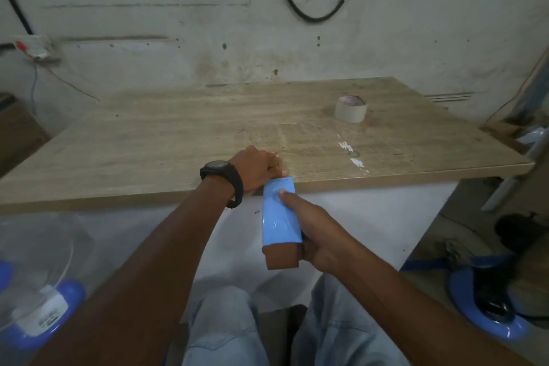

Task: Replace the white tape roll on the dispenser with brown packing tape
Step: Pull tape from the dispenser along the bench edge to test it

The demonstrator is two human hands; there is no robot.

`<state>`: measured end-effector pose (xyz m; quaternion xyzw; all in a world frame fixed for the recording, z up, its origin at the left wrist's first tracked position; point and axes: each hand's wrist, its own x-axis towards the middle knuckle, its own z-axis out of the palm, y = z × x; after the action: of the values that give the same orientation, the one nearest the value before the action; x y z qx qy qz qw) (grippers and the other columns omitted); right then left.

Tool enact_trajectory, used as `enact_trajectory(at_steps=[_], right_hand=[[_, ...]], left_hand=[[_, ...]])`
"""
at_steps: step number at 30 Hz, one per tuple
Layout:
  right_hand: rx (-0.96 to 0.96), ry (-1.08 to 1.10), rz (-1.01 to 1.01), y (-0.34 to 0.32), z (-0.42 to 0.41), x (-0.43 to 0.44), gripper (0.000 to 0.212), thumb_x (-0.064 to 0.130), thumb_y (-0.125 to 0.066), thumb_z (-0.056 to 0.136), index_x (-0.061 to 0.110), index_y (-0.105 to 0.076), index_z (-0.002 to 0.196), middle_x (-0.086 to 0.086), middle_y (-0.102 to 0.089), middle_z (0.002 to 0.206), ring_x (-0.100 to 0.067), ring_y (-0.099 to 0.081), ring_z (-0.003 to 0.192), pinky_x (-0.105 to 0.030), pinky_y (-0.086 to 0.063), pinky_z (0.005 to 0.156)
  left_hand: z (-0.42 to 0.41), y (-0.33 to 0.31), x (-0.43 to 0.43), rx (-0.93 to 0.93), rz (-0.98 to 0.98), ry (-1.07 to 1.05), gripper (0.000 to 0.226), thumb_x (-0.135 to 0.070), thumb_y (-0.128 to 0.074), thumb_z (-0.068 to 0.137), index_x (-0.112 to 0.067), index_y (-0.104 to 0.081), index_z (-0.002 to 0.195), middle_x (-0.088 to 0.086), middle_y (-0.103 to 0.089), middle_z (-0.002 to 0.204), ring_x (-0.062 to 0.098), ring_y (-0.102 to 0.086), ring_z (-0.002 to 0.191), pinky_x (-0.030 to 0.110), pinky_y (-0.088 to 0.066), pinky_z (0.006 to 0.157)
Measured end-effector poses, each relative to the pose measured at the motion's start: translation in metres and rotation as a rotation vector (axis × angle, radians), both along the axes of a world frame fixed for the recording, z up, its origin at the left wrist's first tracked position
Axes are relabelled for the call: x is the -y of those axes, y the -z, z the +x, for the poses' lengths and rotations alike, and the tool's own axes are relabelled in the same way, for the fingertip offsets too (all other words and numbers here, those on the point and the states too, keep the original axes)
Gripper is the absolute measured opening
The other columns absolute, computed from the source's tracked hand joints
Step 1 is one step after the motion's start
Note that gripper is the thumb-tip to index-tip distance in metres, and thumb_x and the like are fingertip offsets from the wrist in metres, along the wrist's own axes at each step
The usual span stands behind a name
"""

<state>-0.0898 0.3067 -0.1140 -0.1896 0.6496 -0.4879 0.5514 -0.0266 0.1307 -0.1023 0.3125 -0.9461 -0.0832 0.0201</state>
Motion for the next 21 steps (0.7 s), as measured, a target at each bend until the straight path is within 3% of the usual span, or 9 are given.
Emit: enact_trajectory(at_steps=[4, 9, 11, 13, 15, 18, 21], right_hand=[[0.039, -0.02, 0.049, -0.006, -0.007, 0.005, 0.04, 0.044, -0.062, 0.091, 0.008, -0.067, 0.108, -0.016, -0.075, 0.09, -0.037, -0.071, 0.091, -0.054, -0.054, 0.091], [-0.019, 0.009, 0.084, -0.001, -0.007, 0.006, 0.031, 0.04, -0.06, 0.092, 0.011, -0.065, 0.102, -0.01, -0.075, 0.075, -0.024, -0.071, 0.061, -0.035, -0.058, 0.063], [-0.034, 0.041, 0.088, 0.0, -0.002, 0.007, 0.032, 0.042, -0.059, 0.092, 0.013, -0.065, 0.103, -0.009, -0.074, 0.079, -0.023, -0.069, 0.065, -0.036, -0.058, 0.068], [-0.08, 0.061, 0.101, 0.001, 0.004, 0.01, 0.036, 0.047, -0.058, 0.091, 0.014, -0.064, 0.104, -0.009, -0.072, 0.086, -0.025, -0.068, 0.074, -0.043, -0.057, 0.083], [-0.15, 0.056, 0.116, 0.001, 0.005, 0.011, 0.037, 0.051, -0.057, 0.091, 0.016, -0.064, 0.1, -0.008, -0.072, 0.087, -0.025, -0.069, 0.078, -0.046, -0.056, 0.089], [-0.215, 0.027, 0.145, -0.003, 0.006, 0.01, 0.038, 0.054, -0.055, 0.092, 0.017, -0.062, 0.096, -0.008, -0.072, 0.088, -0.024, -0.068, 0.078, -0.044, -0.057, 0.086], [-0.219, -0.006, 0.174, -0.01, 0.004, 0.01, 0.036, 0.053, -0.053, 0.093, 0.018, -0.06, 0.094, -0.007, -0.07, 0.083, -0.021, -0.067, 0.072, -0.039, -0.056, 0.074]], left_hand=[[-0.003, 0.003, 0.007, 0.06, -0.04, -0.011, 0.053, -0.054, -0.044, 0.099, -0.011, -0.067, 0.12, 0.014, -0.069, 0.124, 0.035, -0.06, 0.115, 0.045, -0.047, 0.1], [-0.008, 0.008, 0.016, 0.048, -0.029, -0.035, 0.058, -0.06, -0.045, 0.095, -0.011, -0.069, 0.115, 0.014, -0.069, 0.118, 0.033, -0.059, 0.11, 0.044, -0.05, 0.095], [-0.009, 0.009, 0.018, 0.063, -0.031, -0.035, 0.062, -0.063, -0.044, 0.094, -0.012, -0.067, 0.121, 0.014, -0.067, 0.125, 0.032, -0.057, 0.114, 0.043, -0.05, 0.096], [-0.008, 0.008, 0.02, 0.088, -0.037, -0.017, 0.065, -0.064, -0.044, 0.093, -0.012, -0.065, 0.126, 0.013, -0.063, 0.134, 0.033, -0.055, 0.121, 0.044, -0.048, 0.1], [-0.01, 0.005, 0.02, 0.107, -0.05, 0.005, 0.066, -0.064, -0.045, 0.093, -0.01, -0.066, 0.124, 0.014, -0.064, 0.131, 0.033, -0.057, 0.119, 0.043, -0.049, 0.1], [-0.012, 0.0, 0.019, 0.091, -0.061, 0.017, 0.06, -0.061, -0.049, 0.093, -0.01, -0.069, 0.116, 0.013, -0.067, 0.114, 0.029, -0.058, 0.108, 0.037, -0.049, 0.086], [-0.013, -0.001, 0.017, 0.116, -0.088, 0.015, 0.061, -0.063, -0.048, 0.093, -0.011, -0.069, 0.117, 0.012, -0.065, 0.114, 0.026, -0.053, 0.108, 0.033, -0.042, 0.079]])
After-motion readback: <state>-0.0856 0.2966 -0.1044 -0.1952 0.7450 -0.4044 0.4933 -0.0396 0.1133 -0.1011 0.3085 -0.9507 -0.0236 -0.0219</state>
